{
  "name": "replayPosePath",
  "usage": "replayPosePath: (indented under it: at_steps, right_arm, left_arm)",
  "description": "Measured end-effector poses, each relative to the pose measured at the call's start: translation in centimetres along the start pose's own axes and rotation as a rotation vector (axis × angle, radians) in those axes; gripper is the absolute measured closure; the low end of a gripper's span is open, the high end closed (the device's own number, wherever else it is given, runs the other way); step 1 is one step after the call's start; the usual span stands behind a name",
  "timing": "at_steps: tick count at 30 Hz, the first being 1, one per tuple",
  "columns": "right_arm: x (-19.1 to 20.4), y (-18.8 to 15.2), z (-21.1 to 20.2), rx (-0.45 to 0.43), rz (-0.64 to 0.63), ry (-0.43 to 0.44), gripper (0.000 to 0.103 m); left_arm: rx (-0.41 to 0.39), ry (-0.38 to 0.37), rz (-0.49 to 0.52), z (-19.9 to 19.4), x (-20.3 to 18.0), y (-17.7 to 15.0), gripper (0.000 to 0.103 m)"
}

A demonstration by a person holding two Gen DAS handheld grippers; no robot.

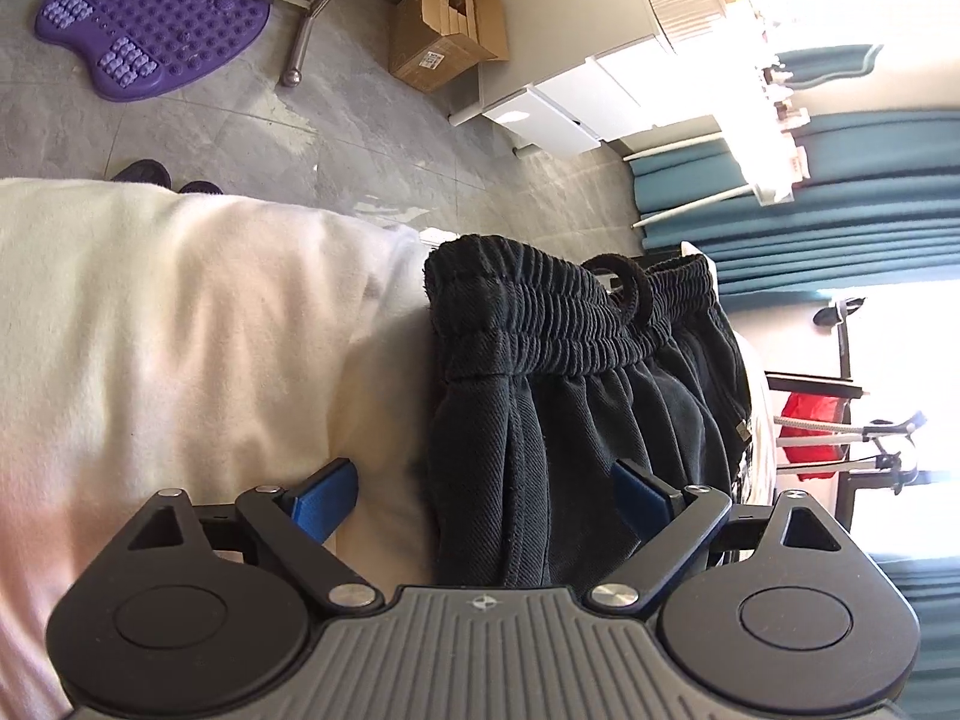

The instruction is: Fold clothes

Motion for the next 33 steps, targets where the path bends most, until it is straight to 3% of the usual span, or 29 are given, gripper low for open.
replayPosePath:
  at_steps: [3,5,10,16,19,20,21,24,27,33]
  right_arm:
    - [-0.8,0.4,0.4,-0.047,0.002,-0.044,0.017]
    - [-1.5,0.4,1.2,-0.027,0.018,-0.066,0.018]
    - [-3.9,-0.4,3.6,0.08,0.144,-0.122,0.018]
    - [-4.3,-3.7,6.6,0.252,0.205,-0.106,0.028]
    - [-3.3,-4.6,7.5,0.266,0.167,-0.104,0.044]
    - [-2.9,-4.6,7.6,0.268,0.156,-0.093,0.062]
    - [-2.5,-4.6,7.8,0.274,0.147,-0.079,0.087]
    - [-1.5,-4.3,7.1,0.259,0.154,-0.002,0.092]
    - [-0.6,-3.7,6.4,0.233,0.159,0.072,0.093]
    - [-0.8,-3.5,7.2,0.261,0.173,0.042,0.093]
  left_arm:
    - [-0.016,-0.002,-0.005,-0.3,0.3,0.2,0.016]
    - [-0.032,-0.004,0.003,-0.7,0.2,0.2,0.022]
    - [-0.08,-0.144,0.05,-1.7,-1.3,0.2,0.022]
    - [-0.019,-0.093,0.066,0.6,-1.9,0.0,0.029]
    - [0.005,-0.094,0.034,1.6,-1.5,0.2,0.034]
    - [0.002,-0.101,0.028,1.6,-1.5,0.3,0.035]
    - [0.0,-0.109,0.021,1.7,-1.4,0.4,0.036]
    - [-0.01,-0.156,-0.001,1.4,-1.2,0.4,0.043]
    - [-0.006,-0.099,0.028,1.5,-1.2,0.1,0.055]
    - [0.022,-0.045,0.082,2.5,-1.7,0.2,0.06]
Point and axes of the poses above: each gripper's, at about its wrist camera, not at the fingertips, and z roughly the way its jaws point, x to its left, y to its top, the point moved 6 cm from there along z, roughly the way its jaws point, and after that the axes turned 13 degrees about z, right-handed, at the moved point
